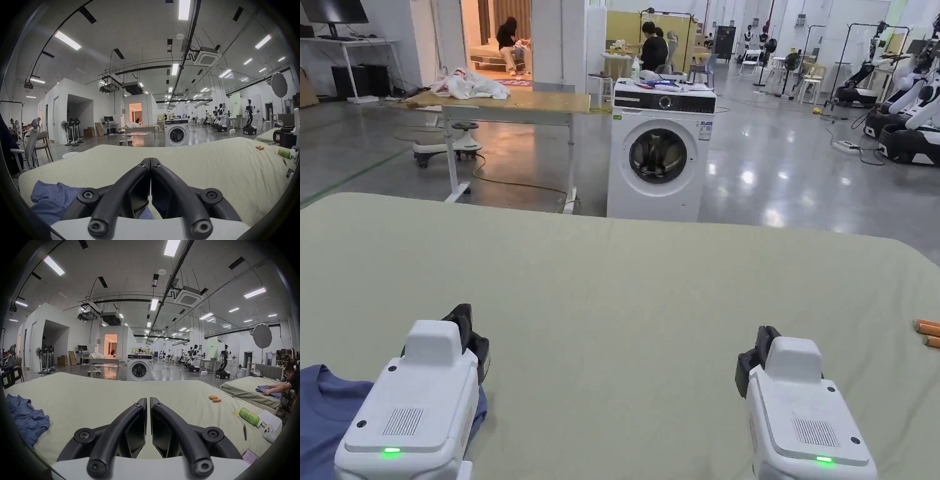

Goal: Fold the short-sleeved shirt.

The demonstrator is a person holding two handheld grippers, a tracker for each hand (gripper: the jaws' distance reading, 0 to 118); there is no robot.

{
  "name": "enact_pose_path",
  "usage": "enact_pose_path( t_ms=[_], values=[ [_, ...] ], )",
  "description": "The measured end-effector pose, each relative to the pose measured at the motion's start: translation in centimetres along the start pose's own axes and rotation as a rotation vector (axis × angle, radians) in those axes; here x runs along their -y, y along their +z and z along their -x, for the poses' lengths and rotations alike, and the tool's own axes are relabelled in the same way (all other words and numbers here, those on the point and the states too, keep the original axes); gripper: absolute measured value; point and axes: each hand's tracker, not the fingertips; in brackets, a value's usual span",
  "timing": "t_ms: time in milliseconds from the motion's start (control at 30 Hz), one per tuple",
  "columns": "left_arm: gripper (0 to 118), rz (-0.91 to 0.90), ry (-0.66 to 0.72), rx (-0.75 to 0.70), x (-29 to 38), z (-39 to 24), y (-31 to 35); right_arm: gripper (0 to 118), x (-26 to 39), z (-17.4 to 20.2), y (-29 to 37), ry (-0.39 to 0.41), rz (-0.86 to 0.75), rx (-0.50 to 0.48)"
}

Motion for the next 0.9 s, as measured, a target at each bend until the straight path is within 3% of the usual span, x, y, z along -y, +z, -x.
enact_pose_path(
  t_ms=[700, 767, 900],
  values=[
    [0, 0.018, 0.016, 0.02, 0.1, 0.1, -0.1, 3, 0.4, -0.2, -0.3, 0.016, 0.036, 0.014],
    [0, 0.034, 0.132, 0.027, 0.1, 0.9, -0.2, 3, 0.3, -0.6, -0.4, -0.054, 0.051, 0.018],
    [0, 0.049, 0.551, 0.031, 0.2, 3.9, -0.8, 3, -0.5, -2.5, -0.6, -0.366, 0.079, 0.01]
  ],
)
